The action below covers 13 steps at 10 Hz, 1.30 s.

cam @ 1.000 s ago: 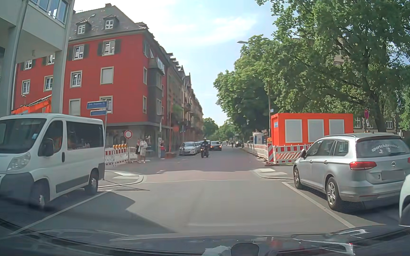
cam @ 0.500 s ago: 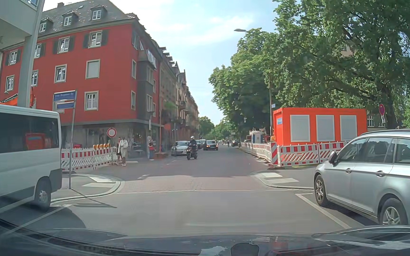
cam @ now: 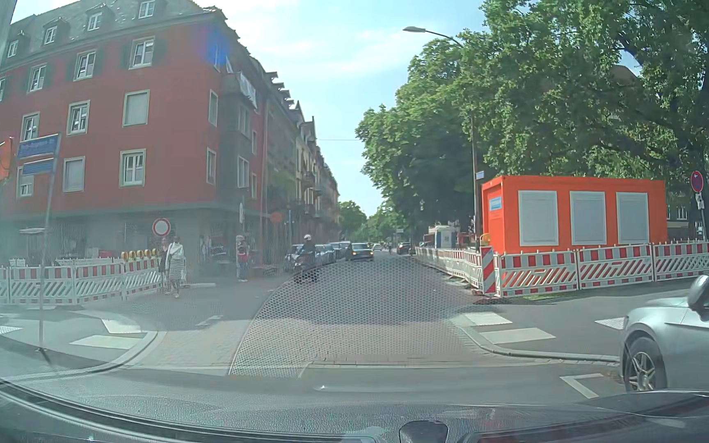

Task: Follow the waypoints while adhering to traffic rules and regulations

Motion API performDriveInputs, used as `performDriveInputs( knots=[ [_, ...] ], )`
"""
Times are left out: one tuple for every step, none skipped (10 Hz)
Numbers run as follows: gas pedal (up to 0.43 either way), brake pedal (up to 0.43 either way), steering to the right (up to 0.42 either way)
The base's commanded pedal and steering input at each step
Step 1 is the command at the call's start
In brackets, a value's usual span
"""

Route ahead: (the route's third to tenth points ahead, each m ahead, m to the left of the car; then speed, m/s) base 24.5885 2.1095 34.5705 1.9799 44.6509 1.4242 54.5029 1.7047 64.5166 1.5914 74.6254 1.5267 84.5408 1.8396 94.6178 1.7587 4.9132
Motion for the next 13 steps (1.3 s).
performDriveInputs(
  knots=[
    [0.02,0.0,0.003],
    [0.02,0.0,0.0],
    [0.02,0.0,-0.006],
    [0.02,0.0,-0.009],
    [0.028,0.0,-0.009],
    [0.028,0.0,-0.01],
    [0.028,0.0,-0.009],
    [0.028,0.0,-0.009],
    [0.028,0.0,-0.009],
    [0.028,0.0,-0.006],
    [0.039,0.0,-0.005],
    [0.039,0.0,-0.005],
    [0.039,0.0,-0.005]
  ],
)
